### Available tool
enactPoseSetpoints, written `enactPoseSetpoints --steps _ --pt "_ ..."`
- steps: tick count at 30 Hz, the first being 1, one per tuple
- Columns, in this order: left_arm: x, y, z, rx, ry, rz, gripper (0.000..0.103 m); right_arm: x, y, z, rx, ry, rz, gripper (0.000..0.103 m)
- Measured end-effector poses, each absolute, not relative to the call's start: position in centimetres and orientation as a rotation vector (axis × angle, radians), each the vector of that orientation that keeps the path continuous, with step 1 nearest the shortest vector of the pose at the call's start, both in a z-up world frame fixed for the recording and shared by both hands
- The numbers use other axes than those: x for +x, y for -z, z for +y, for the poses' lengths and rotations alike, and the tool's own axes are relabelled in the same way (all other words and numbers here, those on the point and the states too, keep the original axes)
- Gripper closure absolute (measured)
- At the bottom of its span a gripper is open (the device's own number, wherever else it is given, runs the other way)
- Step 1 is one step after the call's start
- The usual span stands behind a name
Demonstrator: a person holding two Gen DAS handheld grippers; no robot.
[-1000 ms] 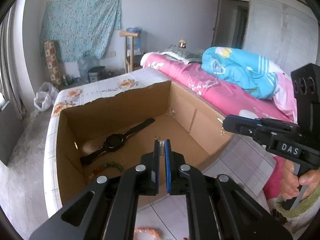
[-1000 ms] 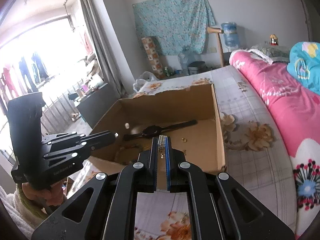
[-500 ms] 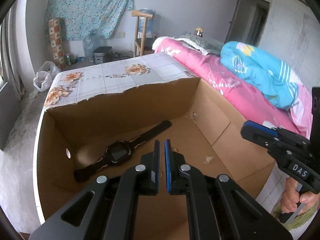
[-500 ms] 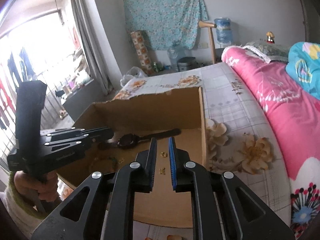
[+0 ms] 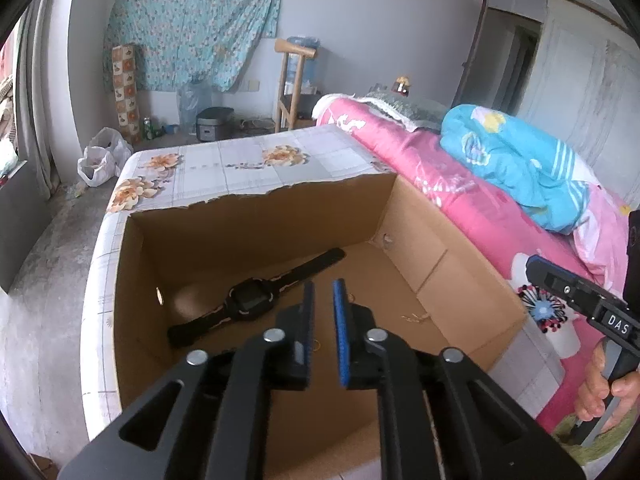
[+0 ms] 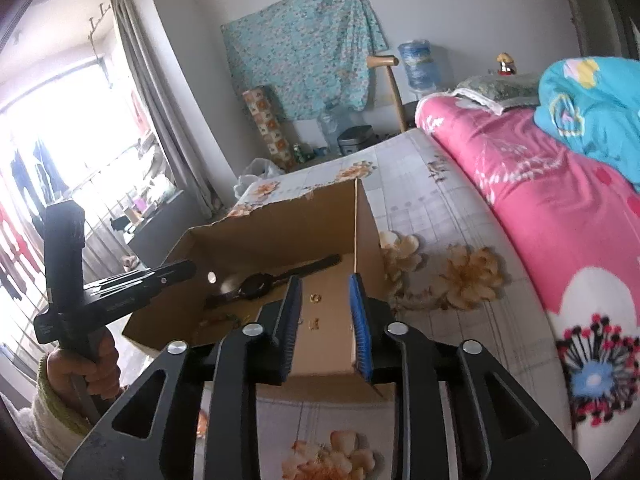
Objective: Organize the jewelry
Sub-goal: 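Open both grippers over the box to drop the silver pieces, then withdraw both grippers to the sheet, right gripper toward the gold earring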
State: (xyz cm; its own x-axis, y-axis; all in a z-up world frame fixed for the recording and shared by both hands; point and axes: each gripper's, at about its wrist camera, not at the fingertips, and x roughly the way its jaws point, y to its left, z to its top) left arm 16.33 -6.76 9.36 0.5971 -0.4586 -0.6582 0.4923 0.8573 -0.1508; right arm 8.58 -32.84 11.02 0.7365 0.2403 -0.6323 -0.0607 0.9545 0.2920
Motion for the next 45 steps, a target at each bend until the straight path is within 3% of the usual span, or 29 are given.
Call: enactPoseSetpoints --steps 5,12,18,27,34,45 --pt "14.0 -10.3 -6.0 0.049 0.553 0.720 0.082 6.9 -11.0 -32.7 0.256 -0.146 0.733 0.065" --pt "10.4 -10.4 -3.8 0.061 0.515 0.701 0.052 4.7 -9.8 -32.6 0.265 -0.111 0.793 0.054" --pt "8.1 -9.6 -1.7 0.069 0.488 0.724 0.037 2.7 -7.4 -32.1 0.254 -0.080 0.889 0.045" --pt "6.0 -6.5 -0.2 0.086 0.443 0.804 0.029 1.2 -3.5 -29.5 0.216 -0.090 1.046 0.037" --pt "5.2 -3.4 -0.6 0.090 0.423 0.899 0.027 1.0 -1.6 -27.0 0.079 -0.066 1.117 0.025" --pt "4.4 -0.6 -2.1 0.167 0.423 0.973 0.026 1.2 0.3 -26.5 -0.047 -0.016 1.166 0.019"
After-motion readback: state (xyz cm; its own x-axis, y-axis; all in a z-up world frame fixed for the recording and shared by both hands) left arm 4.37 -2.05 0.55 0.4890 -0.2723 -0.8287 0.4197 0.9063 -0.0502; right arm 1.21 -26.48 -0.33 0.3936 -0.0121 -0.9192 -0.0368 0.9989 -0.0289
